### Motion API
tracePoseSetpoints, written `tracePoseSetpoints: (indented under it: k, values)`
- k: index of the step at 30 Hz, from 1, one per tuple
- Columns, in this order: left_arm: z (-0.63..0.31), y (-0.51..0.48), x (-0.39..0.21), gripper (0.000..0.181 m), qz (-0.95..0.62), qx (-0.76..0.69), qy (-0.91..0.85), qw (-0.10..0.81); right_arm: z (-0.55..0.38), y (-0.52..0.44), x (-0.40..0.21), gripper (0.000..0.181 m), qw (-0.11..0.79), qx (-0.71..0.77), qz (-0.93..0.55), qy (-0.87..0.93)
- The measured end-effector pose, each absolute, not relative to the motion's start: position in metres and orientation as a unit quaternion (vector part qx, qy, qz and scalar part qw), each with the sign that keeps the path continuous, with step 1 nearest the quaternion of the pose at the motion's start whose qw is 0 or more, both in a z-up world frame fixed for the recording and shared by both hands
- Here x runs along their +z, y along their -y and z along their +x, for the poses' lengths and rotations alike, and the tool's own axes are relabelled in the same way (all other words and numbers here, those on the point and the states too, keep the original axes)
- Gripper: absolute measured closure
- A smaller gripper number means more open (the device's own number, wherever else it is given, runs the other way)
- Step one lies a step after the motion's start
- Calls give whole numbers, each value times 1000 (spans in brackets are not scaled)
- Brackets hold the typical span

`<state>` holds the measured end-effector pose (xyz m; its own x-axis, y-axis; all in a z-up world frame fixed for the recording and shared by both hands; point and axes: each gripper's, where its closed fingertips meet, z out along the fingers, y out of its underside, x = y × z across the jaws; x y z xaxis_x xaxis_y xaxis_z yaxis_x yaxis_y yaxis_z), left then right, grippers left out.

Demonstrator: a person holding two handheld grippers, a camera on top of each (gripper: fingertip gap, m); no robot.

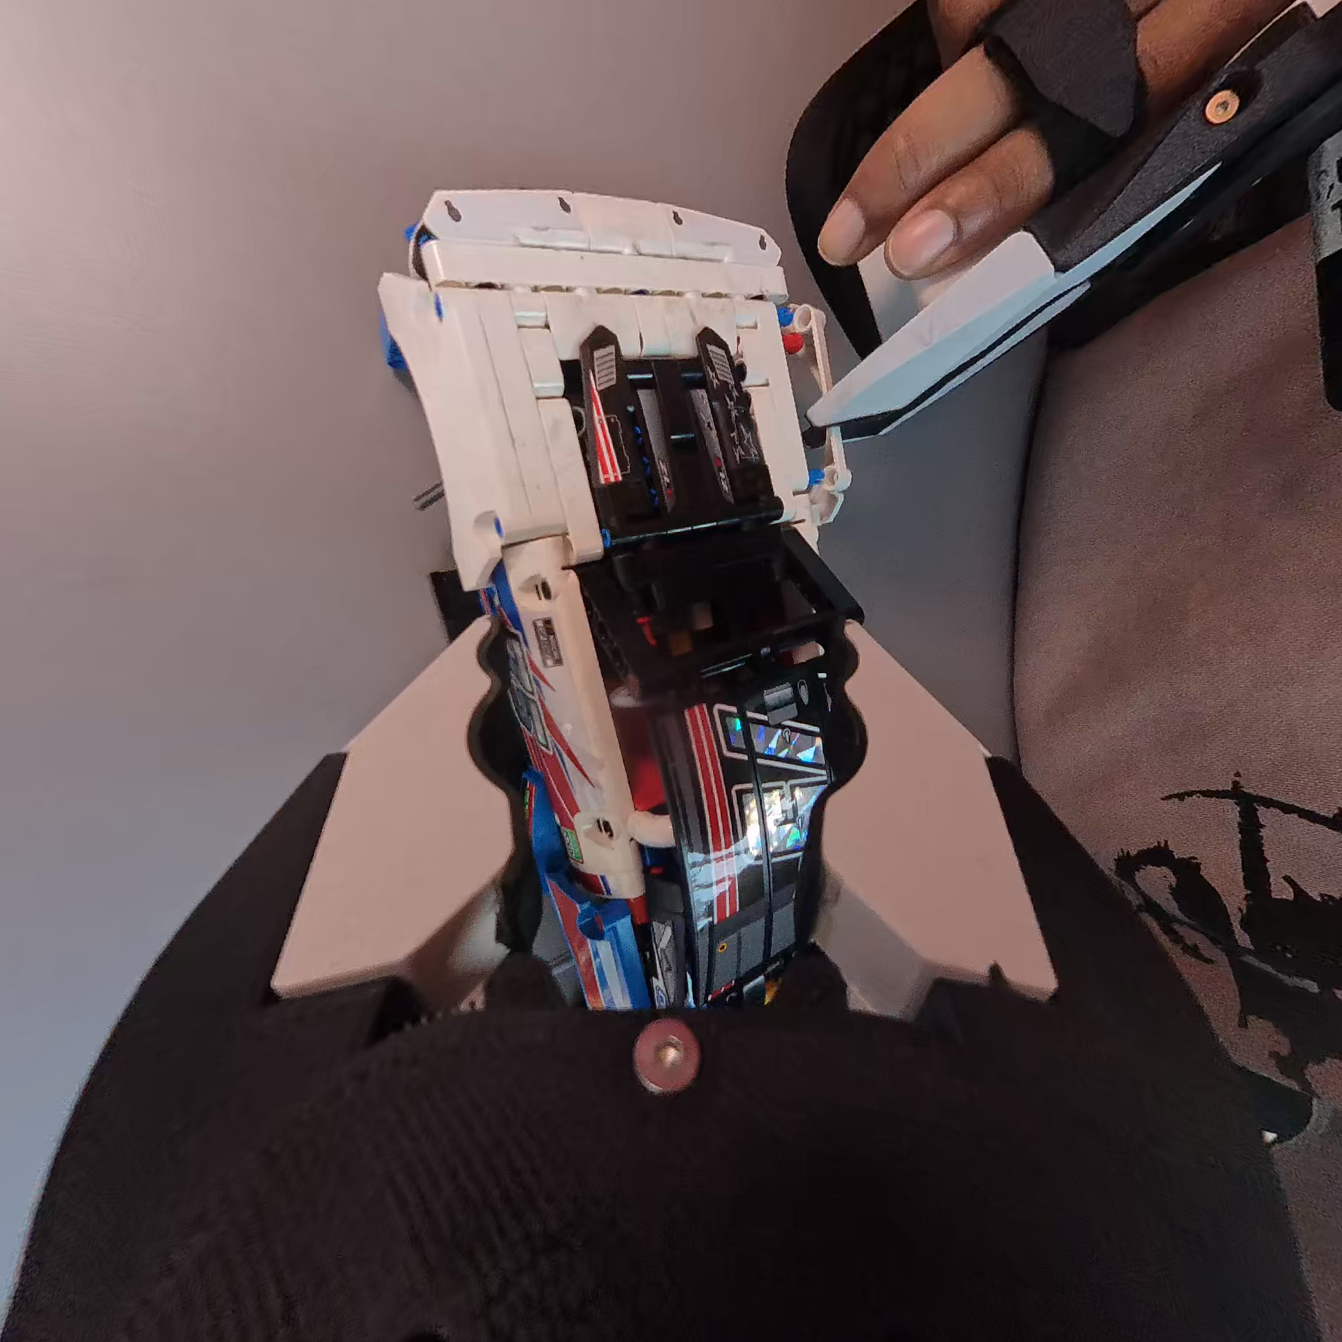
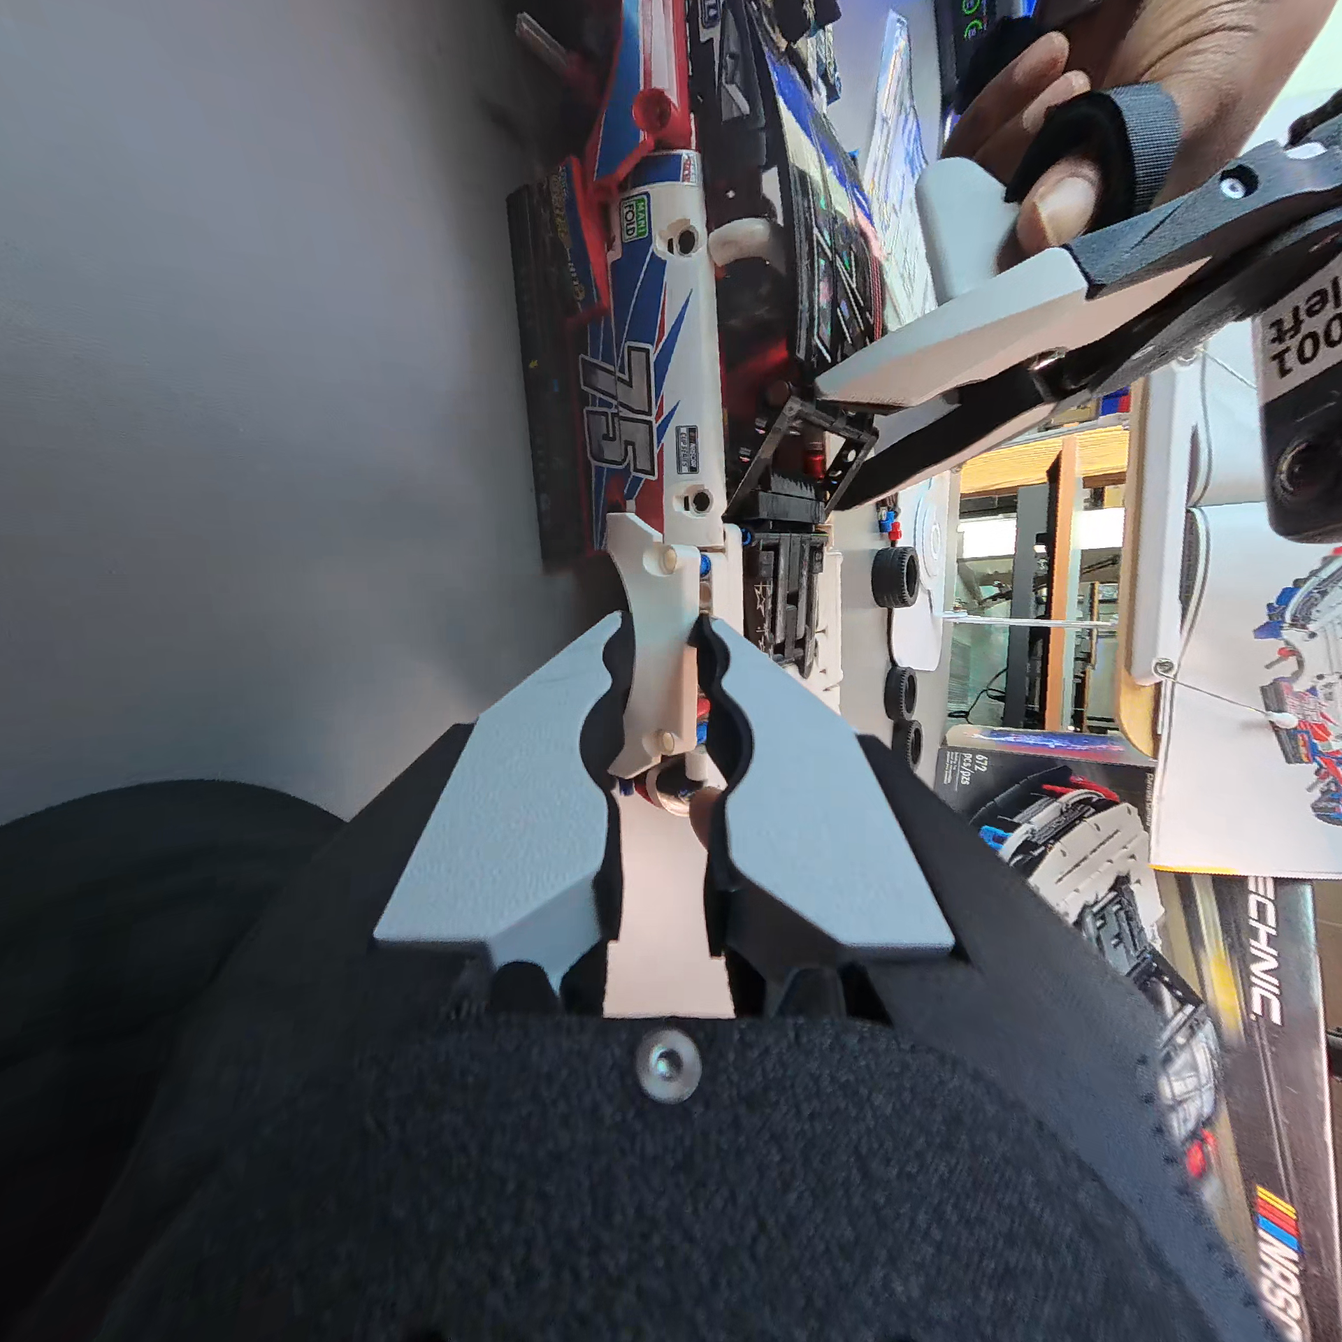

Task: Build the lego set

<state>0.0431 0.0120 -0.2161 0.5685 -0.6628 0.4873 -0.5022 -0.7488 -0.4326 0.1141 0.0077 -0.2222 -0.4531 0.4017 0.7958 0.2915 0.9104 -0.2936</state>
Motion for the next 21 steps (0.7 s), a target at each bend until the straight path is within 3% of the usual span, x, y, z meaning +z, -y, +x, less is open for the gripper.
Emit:
tracePoseSetpoints:
  k: [21]
  values:
    - [43, -11, -216, 97, -869, -332, -342, 129, 116, -9, -226, 166, 396, 117, -223, 883]
